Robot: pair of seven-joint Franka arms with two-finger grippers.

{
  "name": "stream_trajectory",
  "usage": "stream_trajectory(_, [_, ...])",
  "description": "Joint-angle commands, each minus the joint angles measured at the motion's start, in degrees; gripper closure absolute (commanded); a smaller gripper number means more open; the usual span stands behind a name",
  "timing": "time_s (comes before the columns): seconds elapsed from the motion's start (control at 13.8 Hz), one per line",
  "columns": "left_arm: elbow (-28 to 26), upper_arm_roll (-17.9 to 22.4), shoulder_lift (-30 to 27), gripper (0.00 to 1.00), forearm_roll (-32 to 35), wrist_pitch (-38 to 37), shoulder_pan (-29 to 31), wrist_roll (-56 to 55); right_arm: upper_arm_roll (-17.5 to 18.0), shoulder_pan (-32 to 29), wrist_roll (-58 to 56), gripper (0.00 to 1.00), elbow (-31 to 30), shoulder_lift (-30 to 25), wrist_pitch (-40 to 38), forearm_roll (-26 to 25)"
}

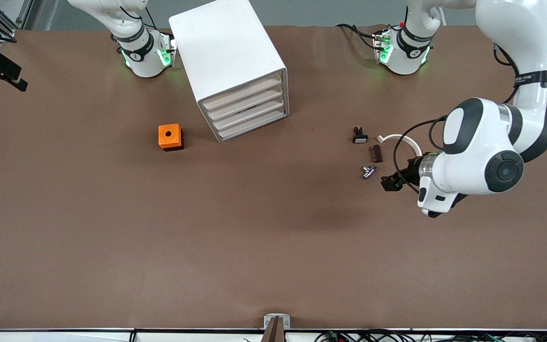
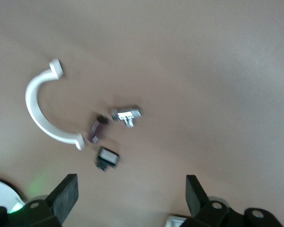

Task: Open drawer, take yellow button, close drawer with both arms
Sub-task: 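Reach the left gripper toward the drawer front of the white cabinet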

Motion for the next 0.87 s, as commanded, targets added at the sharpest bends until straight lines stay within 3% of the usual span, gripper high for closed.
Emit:
stream_trajectory(0.0, [4.8,0.1,2.8,0.0,-2.8,-6.2,-2.1,-9.0,0.4,-0.7,0.7,0.0,-1.0,-1.1,0.1,0.6])
stream_trajectory(0.8, [7.1,-0.5,11.7,0.0,-26.0,-12.4,-6.3,-52.0,0.4,-0.9,0.8,0.0,-1.1,-1.1,0.0,0.6])
